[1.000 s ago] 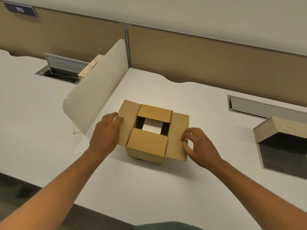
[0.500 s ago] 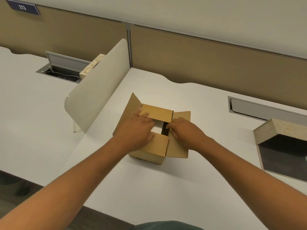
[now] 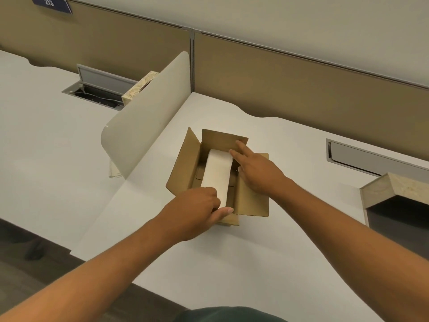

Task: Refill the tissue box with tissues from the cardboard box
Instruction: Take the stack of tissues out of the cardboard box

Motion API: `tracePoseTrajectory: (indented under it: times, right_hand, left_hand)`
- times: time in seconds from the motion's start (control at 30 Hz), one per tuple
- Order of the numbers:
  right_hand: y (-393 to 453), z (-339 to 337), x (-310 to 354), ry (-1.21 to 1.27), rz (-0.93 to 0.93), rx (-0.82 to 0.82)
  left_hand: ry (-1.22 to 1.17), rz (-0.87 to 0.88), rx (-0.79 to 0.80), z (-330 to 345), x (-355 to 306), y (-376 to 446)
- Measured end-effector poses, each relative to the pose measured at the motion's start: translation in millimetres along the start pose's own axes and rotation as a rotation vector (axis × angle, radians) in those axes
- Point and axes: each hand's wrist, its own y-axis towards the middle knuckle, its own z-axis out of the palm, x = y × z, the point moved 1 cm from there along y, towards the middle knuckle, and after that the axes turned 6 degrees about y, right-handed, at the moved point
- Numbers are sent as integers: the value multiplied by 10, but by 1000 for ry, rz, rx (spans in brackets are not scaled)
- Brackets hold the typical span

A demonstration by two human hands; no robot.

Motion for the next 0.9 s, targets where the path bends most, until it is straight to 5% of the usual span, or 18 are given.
tracePoseTrajectory:
  times: [0.2, 0.4, 0.6, 0.67, 0.8, 0.9]
  right_hand:
    - [181, 53, -46, 25, 105, 62]
    - [288, 91, -85, -5, 144, 142]
    - [302, 117, 282, -207, -88, -93]
    - [312, 100, 473, -27, -10, -104]
    - [340, 73, 649, 860, 641, 83]
    - [288, 206, 672, 1185, 897, 166]
  left_hand:
    - [-103, 36, -55, 387, -29, -261]
    - [21, 79, 50, 775, 8, -363]
    - [55, 105, 33, 920, 75, -398]
    - [74, 108, 21, 934, 95, -398]
    - [74, 103, 9, 951, 122, -409]
    - [72, 101, 12, 968, 108, -396]
